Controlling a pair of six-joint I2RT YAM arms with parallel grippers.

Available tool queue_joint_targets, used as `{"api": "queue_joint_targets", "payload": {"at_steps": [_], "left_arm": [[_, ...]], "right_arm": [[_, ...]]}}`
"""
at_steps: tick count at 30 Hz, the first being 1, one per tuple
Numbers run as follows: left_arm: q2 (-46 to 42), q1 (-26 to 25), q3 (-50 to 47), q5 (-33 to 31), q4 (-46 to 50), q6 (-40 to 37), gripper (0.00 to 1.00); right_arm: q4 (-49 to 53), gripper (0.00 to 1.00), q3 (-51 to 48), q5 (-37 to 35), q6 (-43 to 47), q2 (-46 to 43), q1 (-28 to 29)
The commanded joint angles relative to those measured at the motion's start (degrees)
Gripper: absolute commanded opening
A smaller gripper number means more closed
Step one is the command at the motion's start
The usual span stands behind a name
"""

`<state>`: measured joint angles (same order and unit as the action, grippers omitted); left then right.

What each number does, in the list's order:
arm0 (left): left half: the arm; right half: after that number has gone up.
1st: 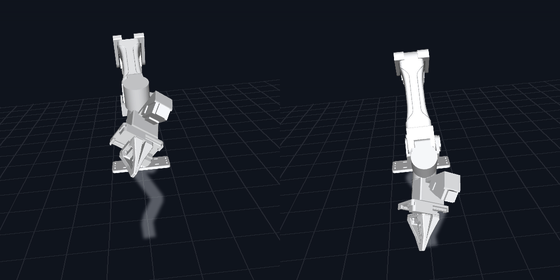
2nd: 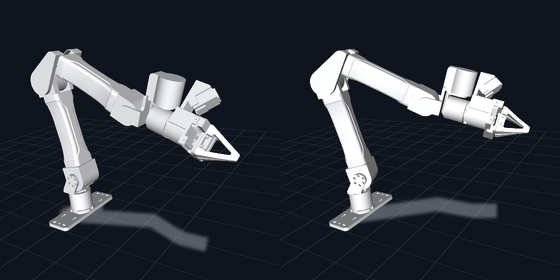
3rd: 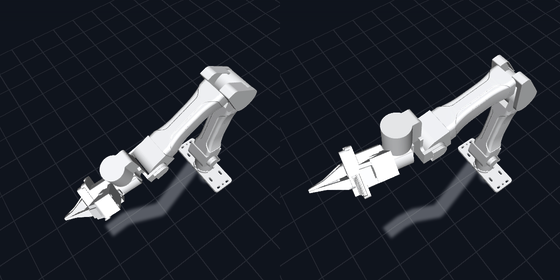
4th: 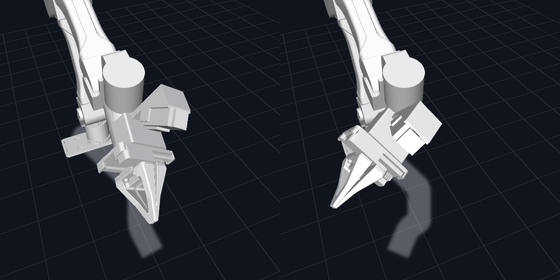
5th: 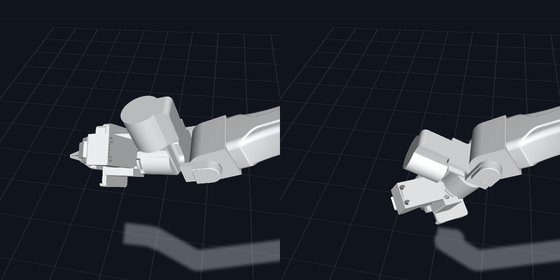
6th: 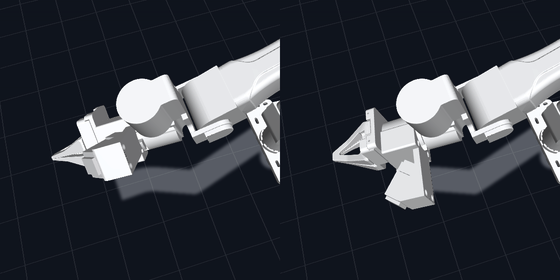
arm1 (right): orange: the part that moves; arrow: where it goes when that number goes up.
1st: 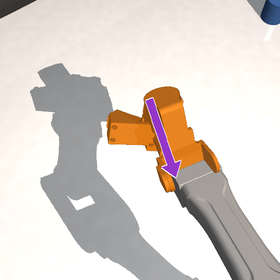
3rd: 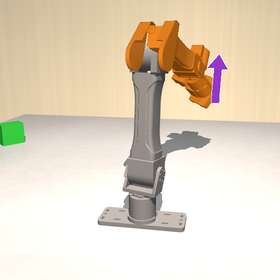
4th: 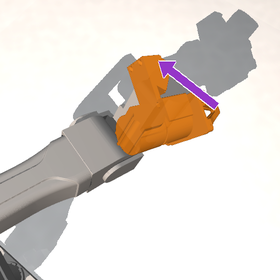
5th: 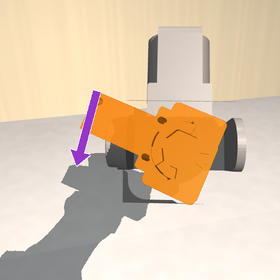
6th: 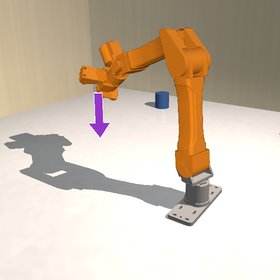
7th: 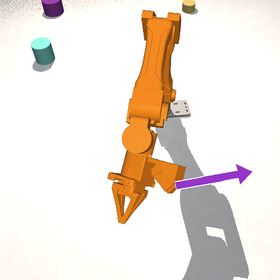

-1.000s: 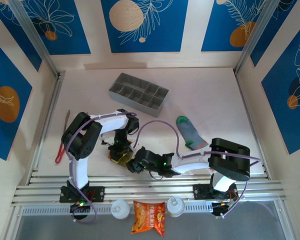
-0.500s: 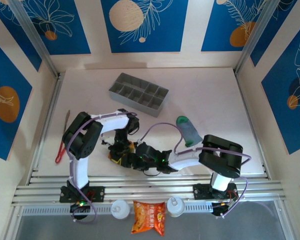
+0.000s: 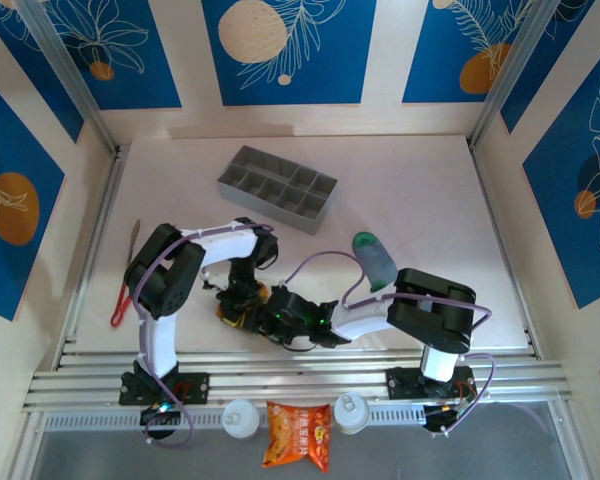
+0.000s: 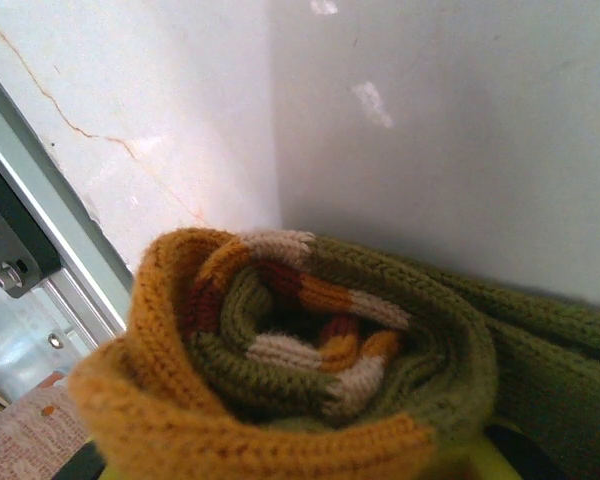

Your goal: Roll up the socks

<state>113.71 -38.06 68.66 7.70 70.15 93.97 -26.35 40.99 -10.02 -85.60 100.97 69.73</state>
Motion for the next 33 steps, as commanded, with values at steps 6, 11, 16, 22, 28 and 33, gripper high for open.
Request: {"api": "queue_joint_targets", "payload": {"at_steps": [6,11,16,22,28,33], "left_arm": [[7.42,1.88,-4.85,6.43,-33.73,-3.26,0.0],[8.17,2.87,-3.6,8.25,-31.47,-7.66,0.0],[7.73,3.09,-5.16,8.58,-32.68,-7.49,0.0],[7.28,2.92,-4.73,8.8,-32.62,-8.15,0.0],[6.79,2.88,-4.94,9.26,-32.53,-8.48,0.0],[5.9,2.89,-5.47,9.17,-32.53,-8.5,0.0]], "right_arm": [[-1.28,0.41,-0.51,-2.05,-2.64,1.79,-1.72],[-2.67,0.41,-1.91,-0.61,-2.73,2.1,-3.1],[-4.48,0.39,-2.05,0.44,-3.34,3.43,-4.38],[-3.98,0.32,-2.57,0.44,-4.79,4.28,-5.23],[-1.47,0.21,-2.3,-0.73,-9.93,5.37,-5.84],[6.1,0.06,-2.15,-1.34,-17.2,5.25,-6.0]]}}
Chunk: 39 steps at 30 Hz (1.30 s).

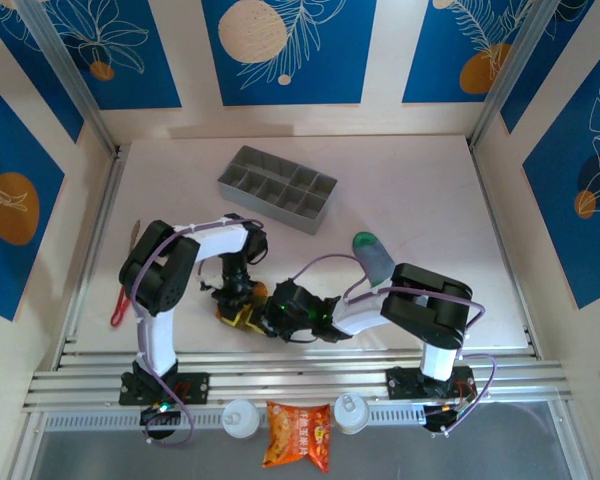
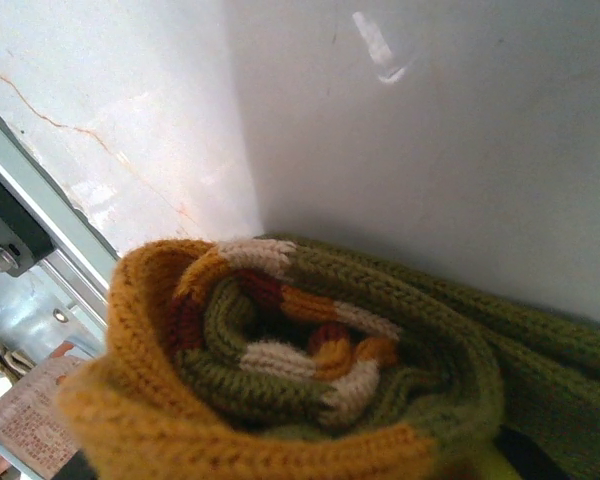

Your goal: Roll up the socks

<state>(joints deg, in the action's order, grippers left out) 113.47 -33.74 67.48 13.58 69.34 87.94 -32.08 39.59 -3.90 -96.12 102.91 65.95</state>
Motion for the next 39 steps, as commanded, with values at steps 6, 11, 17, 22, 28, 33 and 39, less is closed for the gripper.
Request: {"api": "queue_joint_targets", "payload": {"at_steps": [6,11,17,22,28,33,39], "left_arm": [[2.22,-1.45,-5.53,0.83,-33.03,-2.32,0.08],[-4.75,-1.15,-7.61,-2.46,-35.11,-1.84,0.44],[-13.22,-0.79,-8.77,-5.35,-35.5,-1.99,0.79],[-18.7,-0.45,-8.89,-7.2,-34.92,-2.67,0.91],[-27.07,-0.26,-10.71,-12.24,-33.88,-6.03,0.96],[-38.2,-0.42,-17.07,-15.77,-31.27,-8.04,0.83],[-48.6,-0.58,-30.41,-14.19,-42.7,-8.22,0.51]], "right_arm": [[25.85,0.0,1.47,-4.99,-14.48,2.95,-2.76],[36.09,0.0,5.61,1.34,-17.26,5.01,-4.46],[42.88,0.0,7.84,7.64,-18.42,7.27,-6.05],[40.86,0.0,6.15,11.02,-18.84,8.83,-7.19],[39.73,0.0,4.01,11.99,-19.31,7.97,-8.6],[36.38,0.0,1.79,13.62,-21.06,7.87,-9.36],[33.57,0.0,0.07,15.62,-22.53,8.26,-10.12]]}}
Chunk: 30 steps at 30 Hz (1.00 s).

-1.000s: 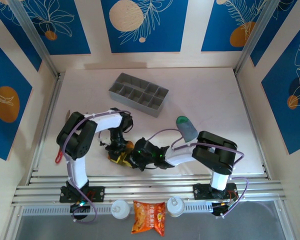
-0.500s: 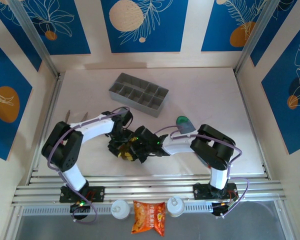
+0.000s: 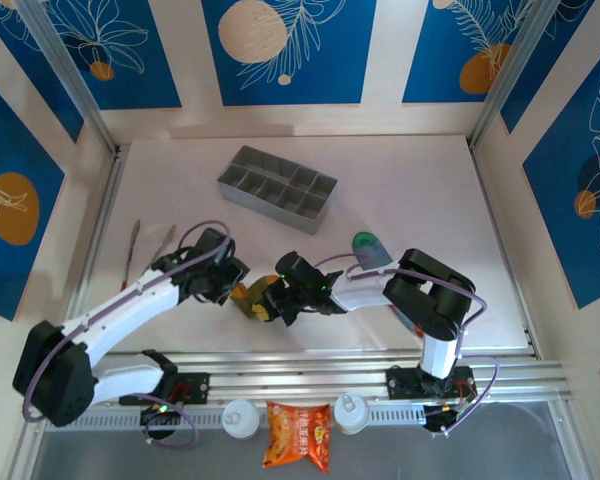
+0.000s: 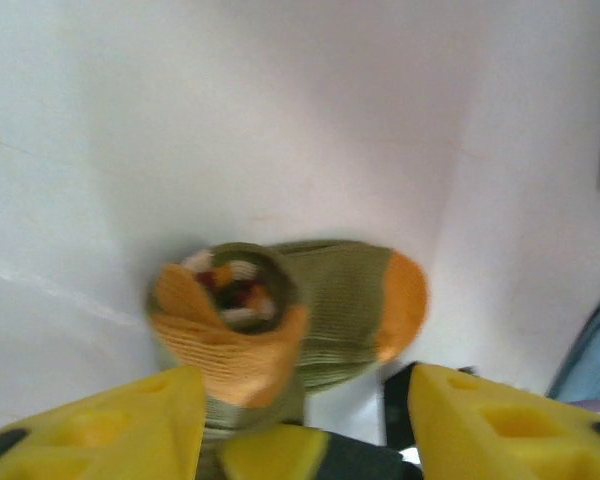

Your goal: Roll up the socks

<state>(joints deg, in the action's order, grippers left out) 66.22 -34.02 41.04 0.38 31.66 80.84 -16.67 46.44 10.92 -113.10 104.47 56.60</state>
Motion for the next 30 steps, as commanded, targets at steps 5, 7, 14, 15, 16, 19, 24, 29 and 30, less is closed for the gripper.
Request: {"api": "queue_joint_targets", "payload": {"at_steps": [5,7,14,15,16,19,24,29,30], "left_arm": [[-4.74,-0.92,-8.83,-0.35,-10.42,-1.26,0.36],[-4.22,-1.35,-9.84,0.16,-10.76,-0.63,0.36],[0.24,-3.96,-12.05,1.54,-14.08,0.04,0.44],[0.68,-4.33,-12.22,1.64,-14.46,0.08,0.46],[1.07,-4.73,-12.21,1.7,-14.27,0.03,0.48],[2.26,-5.37,-12.73,2.29,-14.05,-0.06,0.51],[3.57,-6.35,-14.01,2.86,-14.96,0.34,0.51],[5.9,-7.96,-14.71,3.92,-14.84,0.59,0.52],[6.26,-8.28,-14.91,4.01,-15.19,0.56,0.52]], "right_arm": [[18.45,0.0,-7.03,1.21,-5.57,6.37,-1.62],[18.64,0.0,-7.04,1.23,-5.55,6.45,-1.89],[17.98,0.0,-7.32,1.76,-5.38,7.15,-2.54],[17.99,0.0,-7.28,1.78,-5.33,7.15,-2.69],[17.98,0.0,-7.36,1.74,-5.31,7.14,-2.72],[18.06,0.0,-7.54,1.73,-5.29,7.32,-2.89],[18.24,0.0,-7.82,2.0,-4.94,7.86,-3.05],[18.65,0.0,-7.98,2.26,-4.51,8.39,-3.07],[18.92,0.0,-7.89,2.27,-4.29,8.56,-3.12]]}}
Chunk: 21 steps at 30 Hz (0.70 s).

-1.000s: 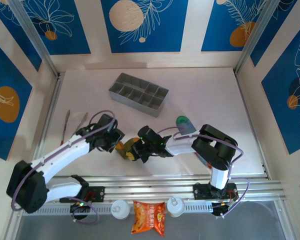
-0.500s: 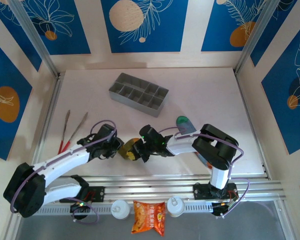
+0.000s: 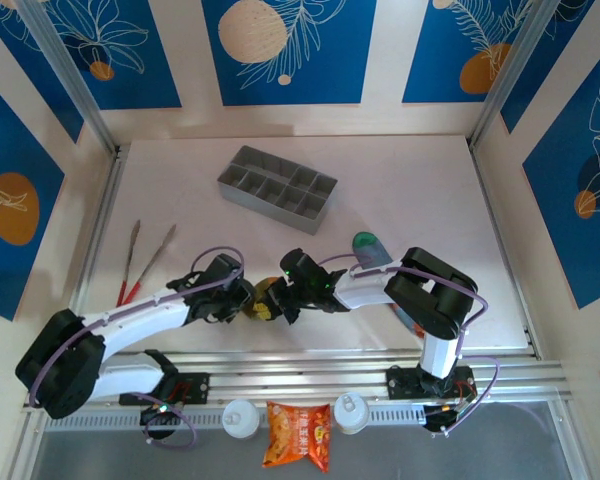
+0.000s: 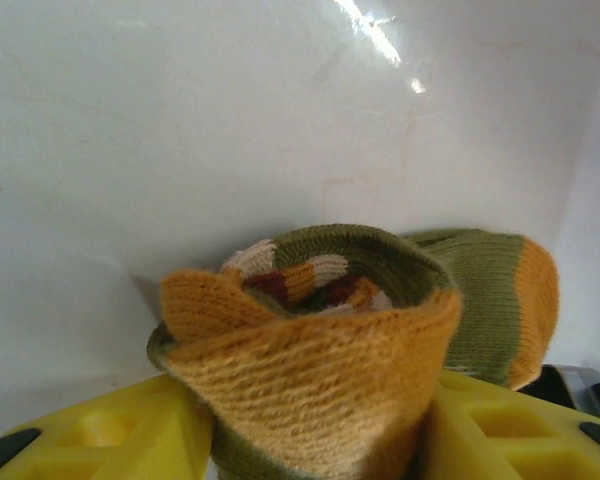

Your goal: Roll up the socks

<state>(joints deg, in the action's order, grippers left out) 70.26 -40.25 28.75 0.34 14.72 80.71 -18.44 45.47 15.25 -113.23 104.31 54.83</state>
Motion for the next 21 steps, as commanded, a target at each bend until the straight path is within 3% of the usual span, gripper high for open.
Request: {"api": "queue_joint_targets", "payload": {"at_steps": [1,6,9,11,13,16,18,21], "left_arm": [[2.74,-2.35,-2.65,3.97,1.74,0.9,0.52],[6.64,-2.89,-3.26,5.35,-0.66,1.61,0.51],[9.24,-3.13,-3.19,6.27,-1.12,1.89,0.41],[10.56,-3.17,-3.64,7.14,-1.59,2.7,0.26],[10.98,-3.18,-4.37,7.65,-1.77,3.79,0.01],[10.21,-3.19,-4.63,7.07,1.05,4.94,0.0],[9.47,-3.2,-4.81,6.51,1.84,5.47,0.0],[8.86,-3.21,-4.86,5.59,2.43,5.61,0.0]], "right_arm": [[20.79,0.0,-6.81,-2.06,-3.98,8.86,-1.31],[22.82,0.0,-5.69,-1.88,-1.72,9.87,-1.35],[26.72,0.0,-3.87,-2.3,2.79,10.25,-1.57],[31.12,0.0,-1.41,-3.13,8.24,10.61,-1.86],[36.66,0.01,2.31,-3.8,16.63,11.25,-2.27],[44.02,0.31,8.3,-6.99,29.86,10.39,-1.63],[44.45,0.44,8.39,-9.09,33.47,6.68,-0.74],[42.24,0.49,5.34,-10.79,33.56,-2.15,-1.09]]}}
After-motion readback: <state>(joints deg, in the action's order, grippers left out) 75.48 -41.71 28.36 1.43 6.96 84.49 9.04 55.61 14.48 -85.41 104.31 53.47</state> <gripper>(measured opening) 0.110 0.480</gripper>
